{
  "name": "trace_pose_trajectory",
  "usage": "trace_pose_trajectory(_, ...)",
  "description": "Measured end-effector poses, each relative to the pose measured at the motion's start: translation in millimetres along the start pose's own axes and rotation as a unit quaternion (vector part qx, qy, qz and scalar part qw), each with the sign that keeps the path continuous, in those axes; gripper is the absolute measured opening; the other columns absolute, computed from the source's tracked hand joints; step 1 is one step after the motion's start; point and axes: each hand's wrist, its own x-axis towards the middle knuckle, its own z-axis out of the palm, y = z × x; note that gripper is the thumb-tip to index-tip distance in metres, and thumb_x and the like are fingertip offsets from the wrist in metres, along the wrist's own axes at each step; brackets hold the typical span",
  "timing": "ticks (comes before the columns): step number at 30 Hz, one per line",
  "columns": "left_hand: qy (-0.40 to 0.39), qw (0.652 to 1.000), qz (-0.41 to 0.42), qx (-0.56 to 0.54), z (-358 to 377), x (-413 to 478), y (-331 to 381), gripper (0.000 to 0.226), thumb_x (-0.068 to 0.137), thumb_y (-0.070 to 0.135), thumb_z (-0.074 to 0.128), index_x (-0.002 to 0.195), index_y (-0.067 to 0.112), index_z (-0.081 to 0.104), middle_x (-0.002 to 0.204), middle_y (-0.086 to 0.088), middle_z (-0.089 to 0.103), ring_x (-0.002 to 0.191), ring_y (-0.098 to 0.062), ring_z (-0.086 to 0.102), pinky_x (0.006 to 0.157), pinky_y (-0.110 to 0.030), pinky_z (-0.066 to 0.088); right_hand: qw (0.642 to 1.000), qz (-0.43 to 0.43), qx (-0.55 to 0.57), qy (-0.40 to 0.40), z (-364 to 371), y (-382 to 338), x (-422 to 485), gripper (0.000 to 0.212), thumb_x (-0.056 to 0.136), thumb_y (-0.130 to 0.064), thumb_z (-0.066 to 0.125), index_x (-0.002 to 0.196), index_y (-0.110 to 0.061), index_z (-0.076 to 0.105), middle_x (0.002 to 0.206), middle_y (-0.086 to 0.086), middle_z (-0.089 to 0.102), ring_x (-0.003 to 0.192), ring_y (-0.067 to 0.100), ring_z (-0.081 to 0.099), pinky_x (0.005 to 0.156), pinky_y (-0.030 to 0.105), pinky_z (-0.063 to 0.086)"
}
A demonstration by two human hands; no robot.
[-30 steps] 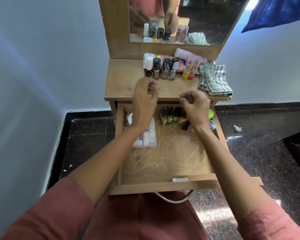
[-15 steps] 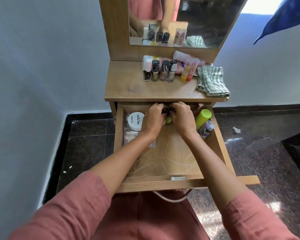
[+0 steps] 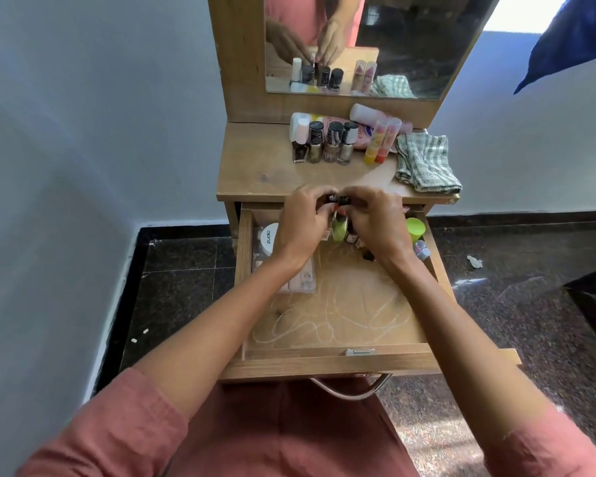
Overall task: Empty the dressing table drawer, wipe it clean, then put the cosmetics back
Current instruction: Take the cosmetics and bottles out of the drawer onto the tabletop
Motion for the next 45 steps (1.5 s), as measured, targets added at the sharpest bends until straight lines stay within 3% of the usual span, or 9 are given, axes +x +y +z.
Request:
trace_pose_trajectory(4,0.016,0.999,0.026,-0.019,-25,19,14,0.024,0.085,0.006,0.062,0.108,0.010,0.066,0.105,-0.004,0.067,0.088,-0.009,0.063,0.070,-0.008,0.051,0.999,-0.030,0.040,0.017,-18,-28,15,0.025,0.079,0.003,0.064,0.104,0.000,0.067,0.099,0.013,0.071,0.080,0.006,0.062,0.070,0.000,0.046)
trace_pose_trajectory(9,0.035,0.999,0.020,-0.015,-46,46,16,0.023,0.085,0.008,0.062,0.107,0.011,0.067,0.104,-0.002,0.069,0.092,-0.007,0.063,0.076,-0.006,0.047,0.996,-0.056,0.055,0.050,-14,-46,45,0.024,0.078,0.002,0.064,0.101,0.000,0.068,0.097,0.012,0.071,0.080,0.006,0.060,0.067,-0.005,0.041)
trace_pose_trajectory(12,0.040,0.999,0.005,0.000,-46,61,7,0.023,0.085,0.009,0.062,0.107,0.011,0.067,0.108,-0.005,0.069,0.098,-0.012,0.063,0.088,-0.023,0.050,0.996,-0.056,0.042,0.049,-3,-48,58,0.024,0.077,0.004,0.061,0.099,-0.002,0.069,0.095,0.010,0.071,0.078,0.006,0.059,0.064,-0.003,0.040)
trace_pose_trajectory(20,0.051,0.998,-0.005,0.027,-42,78,-3,0.023,0.085,0.006,0.060,0.107,0.011,0.067,0.106,-0.006,0.069,0.097,-0.015,0.064,0.089,-0.030,0.051,0.997,-0.047,0.036,0.040,15,-40,78,0.025,0.078,0.007,0.059,0.099,-0.002,0.069,0.094,0.011,0.071,0.081,0.009,0.062,0.070,0.007,0.045)
trace_pose_trajectory(30,0.061,0.997,-0.005,0.038,-41,85,-5,0.026,0.085,0.004,0.060,0.110,0.009,0.066,0.109,-0.008,0.068,0.099,-0.017,0.063,0.088,-0.027,0.050,0.996,-0.060,0.063,0.020,18,-39,84,0.026,0.080,0.004,0.060,0.105,0.002,0.065,0.097,0.015,0.069,0.080,0.009,0.056,0.068,0.010,0.046)
trace_pose_trajectory(33,0.075,0.997,-0.014,0.025,-40,85,-8,0.032,0.083,0.002,0.061,0.114,0.009,0.062,0.113,-0.009,0.065,0.100,-0.015,0.062,0.084,-0.018,0.047,0.997,-0.058,0.051,0.002,14,-34,86,0.036,0.080,0.005,0.060,0.116,0.001,0.059,0.096,0.008,0.065,0.083,0.008,0.055,0.071,0.003,0.043)
trace_pose_trajectory(35,0.102,0.995,0.001,0.012,-41,83,-6,0.034,0.081,-0.003,0.060,0.113,0.007,0.061,0.114,-0.010,0.062,0.098,-0.014,0.060,0.078,-0.006,0.043,0.997,-0.048,0.057,-0.003,10,-29,87,0.040,0.079,0.005,0.061,0.118,0.000,0.057,0.096,0.009,0.064,0.081,0.010,0.057,0.074,0.009,0.047)
trace_pose_trajectory(43,0.126,0.985,0.105,-0.046,-27,48,8,0.021,0.079,-0.007,0.059,0.098,0.001,0.063,0.099,-0.013,0.061,0.082,-0.006,0.052,0.072,-0.002,0.042,0.997,-0.046,0.060,-0.004,-14,-7,62,0.019,0.078,0.003,0.064,0.096,0.001,0.067,0.084,-0.001,0.061,0.061,-0.020,0.054,0.067,0.003,0.046)
trace_pose_trajectory(45,0.112,0.984,0.126,-0.050,-17,37,7,0.018,0.080,-0.006,0.058,0.095,0.000,0.064,0.096,-0.012,0.061,0.080,-0.003,0.052,0.074,-0.003,0.043,0.998,-0.030,0.049,-0.006,-18,2,52,0.016,0.078,0.001,0.064,0.094,0.000,0.068,0.083,-0.001,0.062,0.059,-0.016,0.055,0.066,0.004,0.046)
